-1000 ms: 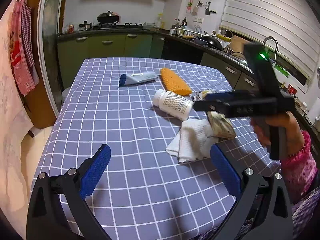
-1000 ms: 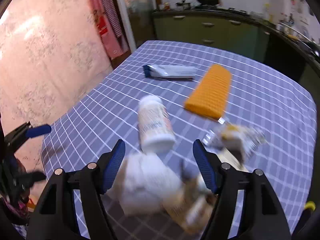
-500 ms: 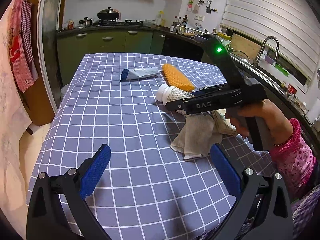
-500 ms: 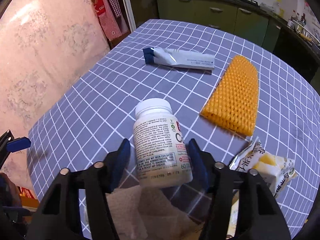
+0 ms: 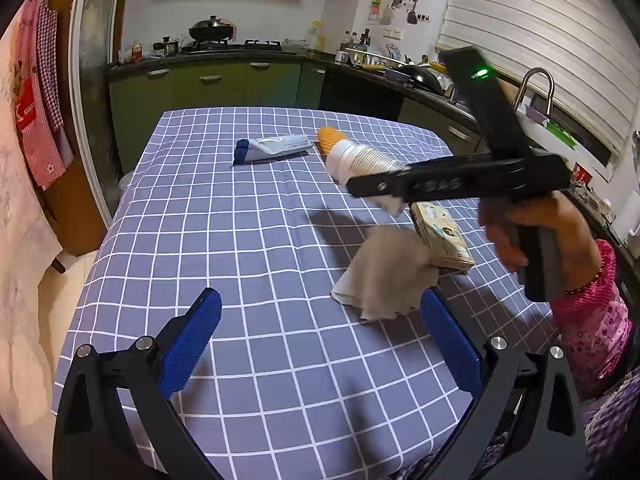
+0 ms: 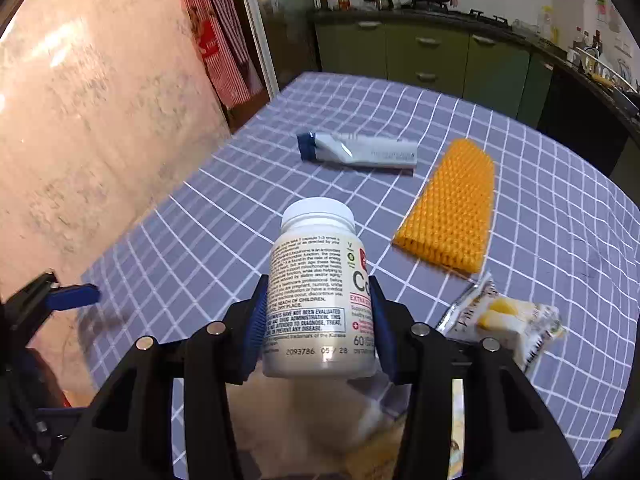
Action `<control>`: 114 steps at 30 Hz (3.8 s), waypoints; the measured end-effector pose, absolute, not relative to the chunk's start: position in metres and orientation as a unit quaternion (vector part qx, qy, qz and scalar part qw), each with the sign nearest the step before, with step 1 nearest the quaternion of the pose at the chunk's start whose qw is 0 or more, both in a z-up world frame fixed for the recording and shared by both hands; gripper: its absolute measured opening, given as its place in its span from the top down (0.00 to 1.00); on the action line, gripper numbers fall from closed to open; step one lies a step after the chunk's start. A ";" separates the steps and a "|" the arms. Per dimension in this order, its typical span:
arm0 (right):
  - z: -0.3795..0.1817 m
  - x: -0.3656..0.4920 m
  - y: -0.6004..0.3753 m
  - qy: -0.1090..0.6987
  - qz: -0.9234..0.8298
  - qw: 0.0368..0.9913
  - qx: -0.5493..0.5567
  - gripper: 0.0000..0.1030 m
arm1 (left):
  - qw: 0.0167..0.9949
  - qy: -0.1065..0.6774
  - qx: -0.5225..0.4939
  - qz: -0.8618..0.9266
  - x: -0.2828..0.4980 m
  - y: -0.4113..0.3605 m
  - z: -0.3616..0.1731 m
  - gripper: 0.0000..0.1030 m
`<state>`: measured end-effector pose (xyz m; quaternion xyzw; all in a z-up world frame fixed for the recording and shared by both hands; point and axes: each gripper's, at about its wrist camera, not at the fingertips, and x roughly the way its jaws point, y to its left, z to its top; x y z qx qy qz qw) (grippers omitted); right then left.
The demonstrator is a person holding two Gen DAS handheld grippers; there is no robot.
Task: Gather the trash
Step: 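Carry the pill bottle over the bin and open the right gripper, then lower the left gripper onto the beige tape box and grasp it, then carry the tape box over the bin and open the left gripper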
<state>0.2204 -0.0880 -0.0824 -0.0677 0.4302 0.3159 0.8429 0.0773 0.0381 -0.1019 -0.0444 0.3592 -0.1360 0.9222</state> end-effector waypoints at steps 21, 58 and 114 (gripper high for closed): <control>-0.051 0.123 -0.363 0.369 0.047 0.925 0.077 0.57 | 0.911 0.370 -0.006 -0.182 0.089 -0.014 -0.099 0.05; -0.113 0.078 -0.442 0.382 -0.053 0.909 0.159 0.37 | 0.882 0.399 0.054 -0.246 0.130 -0.110 -0.091 0.05; -0.131 0.081 -0.449 0.384 -0.010 0.903 0.193 0.36 | 0.847 0.486 0.089 -0.198 0.214 -0.181 -0.110 0.45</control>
